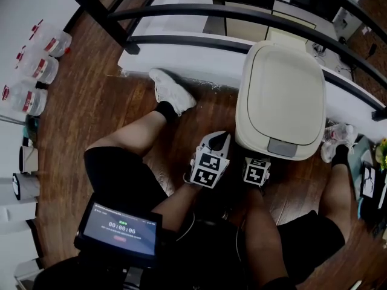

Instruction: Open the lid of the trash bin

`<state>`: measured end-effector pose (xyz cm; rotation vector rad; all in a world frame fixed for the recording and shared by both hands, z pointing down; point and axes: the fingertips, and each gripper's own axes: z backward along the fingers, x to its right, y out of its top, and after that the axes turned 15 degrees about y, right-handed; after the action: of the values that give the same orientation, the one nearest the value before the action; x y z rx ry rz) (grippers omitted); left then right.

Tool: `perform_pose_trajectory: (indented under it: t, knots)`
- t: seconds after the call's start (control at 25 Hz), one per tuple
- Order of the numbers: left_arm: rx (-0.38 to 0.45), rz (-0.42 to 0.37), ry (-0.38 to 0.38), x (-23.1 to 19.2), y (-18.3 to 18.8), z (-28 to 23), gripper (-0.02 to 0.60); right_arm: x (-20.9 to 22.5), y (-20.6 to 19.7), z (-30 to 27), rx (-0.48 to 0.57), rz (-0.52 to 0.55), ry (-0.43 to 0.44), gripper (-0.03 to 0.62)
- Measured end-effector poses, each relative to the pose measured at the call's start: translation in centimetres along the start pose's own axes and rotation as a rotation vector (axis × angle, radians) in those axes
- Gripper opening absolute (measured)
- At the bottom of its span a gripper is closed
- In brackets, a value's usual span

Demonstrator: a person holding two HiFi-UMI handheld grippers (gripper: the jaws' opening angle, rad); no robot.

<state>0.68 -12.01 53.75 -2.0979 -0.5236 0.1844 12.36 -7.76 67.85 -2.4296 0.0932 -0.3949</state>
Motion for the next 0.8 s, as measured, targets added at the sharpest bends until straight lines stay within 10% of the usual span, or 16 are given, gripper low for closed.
perform_pose_trajectory:
  t: [0.8]
  knots:
    - [-0.042,0.027,0.000,0.2,-1.9,-0.7,-0.002,0.1,-0.4,-0.8,-0.054,-0.039,0.064,0.005]
